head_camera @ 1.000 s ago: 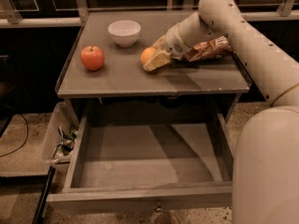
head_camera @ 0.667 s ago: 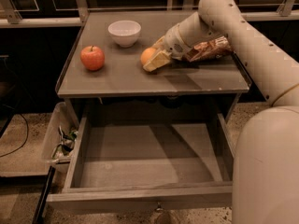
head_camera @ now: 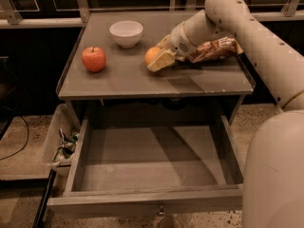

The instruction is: Place orange into top drawer

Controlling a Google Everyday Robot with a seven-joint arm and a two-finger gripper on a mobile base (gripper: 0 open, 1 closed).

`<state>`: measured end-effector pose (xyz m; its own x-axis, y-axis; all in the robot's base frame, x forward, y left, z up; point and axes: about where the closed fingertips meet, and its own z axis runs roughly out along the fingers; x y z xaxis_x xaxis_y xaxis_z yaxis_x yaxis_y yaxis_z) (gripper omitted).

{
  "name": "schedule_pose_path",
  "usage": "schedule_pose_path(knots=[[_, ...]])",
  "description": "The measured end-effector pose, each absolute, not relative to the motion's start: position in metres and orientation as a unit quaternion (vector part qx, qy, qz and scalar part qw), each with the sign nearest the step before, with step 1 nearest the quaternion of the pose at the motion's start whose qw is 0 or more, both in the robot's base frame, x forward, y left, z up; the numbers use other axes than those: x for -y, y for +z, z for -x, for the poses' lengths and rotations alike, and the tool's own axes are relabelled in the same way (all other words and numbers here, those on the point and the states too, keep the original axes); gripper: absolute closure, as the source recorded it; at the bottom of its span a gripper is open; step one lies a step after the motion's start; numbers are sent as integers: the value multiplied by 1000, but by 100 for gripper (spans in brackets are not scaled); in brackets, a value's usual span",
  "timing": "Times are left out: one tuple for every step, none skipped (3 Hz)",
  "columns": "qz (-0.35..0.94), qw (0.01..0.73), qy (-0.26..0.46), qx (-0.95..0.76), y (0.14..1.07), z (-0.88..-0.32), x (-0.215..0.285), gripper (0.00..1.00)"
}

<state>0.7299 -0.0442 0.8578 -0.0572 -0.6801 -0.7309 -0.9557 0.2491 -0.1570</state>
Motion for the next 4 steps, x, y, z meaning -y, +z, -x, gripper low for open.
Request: schedule_pose_path(knots=[[574,385,173,-702,878,-706,62,100],[555,423,143,-702,907,-660,90,100],[551,450,114,-694,920,-601,111,100],[554,437,92,-703,888,-539,138,100]])
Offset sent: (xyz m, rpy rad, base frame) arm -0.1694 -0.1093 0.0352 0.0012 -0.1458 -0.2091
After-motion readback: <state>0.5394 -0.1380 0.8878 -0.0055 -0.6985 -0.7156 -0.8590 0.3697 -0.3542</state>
